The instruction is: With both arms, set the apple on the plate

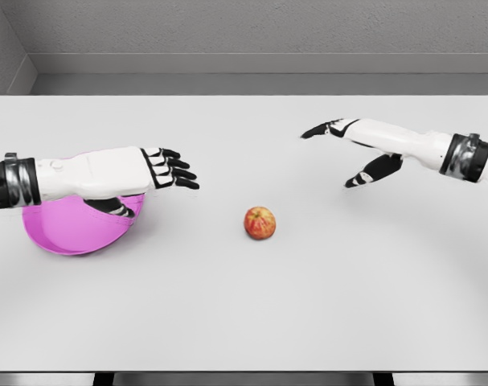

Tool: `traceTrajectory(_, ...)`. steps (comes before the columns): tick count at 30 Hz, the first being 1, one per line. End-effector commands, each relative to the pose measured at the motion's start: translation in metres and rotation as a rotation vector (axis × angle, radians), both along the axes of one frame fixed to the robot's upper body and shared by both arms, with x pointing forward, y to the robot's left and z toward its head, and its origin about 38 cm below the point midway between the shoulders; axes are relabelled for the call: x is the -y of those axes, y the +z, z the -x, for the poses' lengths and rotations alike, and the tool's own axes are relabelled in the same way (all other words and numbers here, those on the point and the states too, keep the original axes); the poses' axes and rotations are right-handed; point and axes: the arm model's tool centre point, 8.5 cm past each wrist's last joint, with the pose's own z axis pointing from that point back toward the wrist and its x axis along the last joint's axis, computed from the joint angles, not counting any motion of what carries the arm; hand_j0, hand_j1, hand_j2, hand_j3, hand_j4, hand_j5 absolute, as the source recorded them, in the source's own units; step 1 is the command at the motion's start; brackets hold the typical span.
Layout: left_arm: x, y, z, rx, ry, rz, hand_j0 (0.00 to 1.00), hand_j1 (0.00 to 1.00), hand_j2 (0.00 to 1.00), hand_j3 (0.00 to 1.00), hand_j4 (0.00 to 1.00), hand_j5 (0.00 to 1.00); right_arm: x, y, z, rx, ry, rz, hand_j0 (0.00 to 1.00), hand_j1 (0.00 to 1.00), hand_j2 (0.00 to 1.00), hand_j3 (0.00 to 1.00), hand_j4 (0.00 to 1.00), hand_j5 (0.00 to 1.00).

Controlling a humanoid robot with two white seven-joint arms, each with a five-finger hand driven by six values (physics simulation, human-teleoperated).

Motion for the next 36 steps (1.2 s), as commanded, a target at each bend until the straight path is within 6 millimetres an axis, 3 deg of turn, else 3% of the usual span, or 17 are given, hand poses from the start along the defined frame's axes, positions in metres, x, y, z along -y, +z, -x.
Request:
traceTrajectory(1,0.027,-0.015,0.002,-0.046,-0.058,-0.002,1.0,1.0,1.0,1.0,1.0,1.0,0.05,0.04,-0.006,0.089,-0.128,-0.05,1.0,1.0,1.0,1.0,1.0,1.0)
traceTrajectory(2,0.053,-0.017,0.002,-0.06,-0.117,-0.018,1.0,1.0,1.0,1.0,1.0,1.0,0.053,0.042,-0.005,0.091,-0.129,-0.038,1.0,1.0,1.0,1.0,1.0,1.0)
traceTrajectory(6,0.123,-0.021,0.012,-0.071,-0.28,-0.013,1.0,1.0,1.0,1.0,1.0,1.0,0.044,0.042,-0.001,0.098,-0.101,-0.034,1.0,1.0,1.0,1.0,1.0,1.0)
traceTrajectory(10,0.152,-0.017,0.014,-0.032,-0.333,-0.012,1.0,1.0,1.0,1.0,1.0,1.0,0.043,0.027,0.006,0.069,-0.095,-0.03,1.0,1.0,1.0,1.0,1.0,1.0)
traceTrajectory(17,0.149,-0.042,-0.025,-0.087,-0.222,-0.043,1.0,1.0,1.0,1.0,1.0,1.0,0.031,0.031,0.011,0.088,-0.057,-0.028,1.0,1.0,1.0,1.0,1.0,1.0)
traceTrajectory(36,0.164,-0.051,-0.018,-0.097,-0.265,-0.102,0.93,0.93,0.93,0.93,0.93,0.93,0.03,0.028,0.012,0.082,-0.056,-0.03,1.0,1.0,1.0,1.0,1.0,1.0)
